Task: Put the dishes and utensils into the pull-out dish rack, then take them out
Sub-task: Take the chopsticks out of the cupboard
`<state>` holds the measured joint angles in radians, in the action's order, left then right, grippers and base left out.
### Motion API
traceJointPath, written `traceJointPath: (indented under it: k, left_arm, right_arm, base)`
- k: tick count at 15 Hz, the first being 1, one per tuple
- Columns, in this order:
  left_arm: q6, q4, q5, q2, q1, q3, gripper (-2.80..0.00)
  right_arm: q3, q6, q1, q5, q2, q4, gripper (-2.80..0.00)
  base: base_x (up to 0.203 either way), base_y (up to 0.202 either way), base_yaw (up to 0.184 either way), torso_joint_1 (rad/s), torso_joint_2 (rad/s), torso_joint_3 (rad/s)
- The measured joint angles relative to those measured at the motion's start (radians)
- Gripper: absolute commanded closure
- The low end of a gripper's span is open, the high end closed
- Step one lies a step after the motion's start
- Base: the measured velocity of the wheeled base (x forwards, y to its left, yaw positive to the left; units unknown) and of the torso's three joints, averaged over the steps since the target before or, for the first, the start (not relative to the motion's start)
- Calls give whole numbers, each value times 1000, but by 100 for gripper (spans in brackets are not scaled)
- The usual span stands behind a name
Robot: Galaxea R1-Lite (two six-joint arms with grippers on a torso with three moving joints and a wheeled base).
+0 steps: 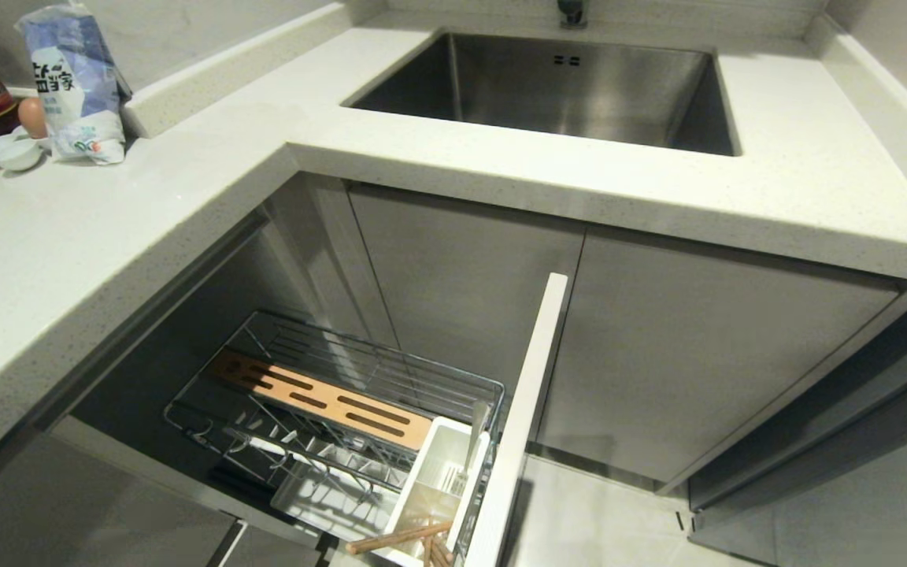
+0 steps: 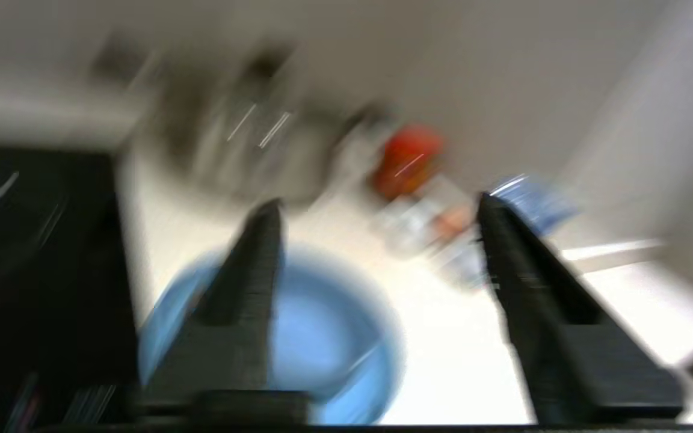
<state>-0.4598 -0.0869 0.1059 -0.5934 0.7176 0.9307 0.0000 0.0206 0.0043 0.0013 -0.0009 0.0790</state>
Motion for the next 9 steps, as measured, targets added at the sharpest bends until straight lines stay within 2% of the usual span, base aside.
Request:
traceJointPath:
  k: [3,5,7,9]
  left_arm:
    - [44,27,-27,-62,-150,262,0]
    - [52,105,-42,-144,-272,445,0]
    - [38,213,-27,-239,-423,549,0]
    - [24,300,18,-326,-614,602,0]
  right_arm:
    - [0,0,0,0,0,0,0]
    - [0,0,0,0,0,0,0]
    - [0,0,0,0,0,0,0]
    - [0,0,0,0,0,0,0]
  base:
    - [0,0,0,0,0,0]
    - [0,0,0,0,0,0]
    - [0,0,0,0,0,0]
    - [0,0,0,0,0,0]
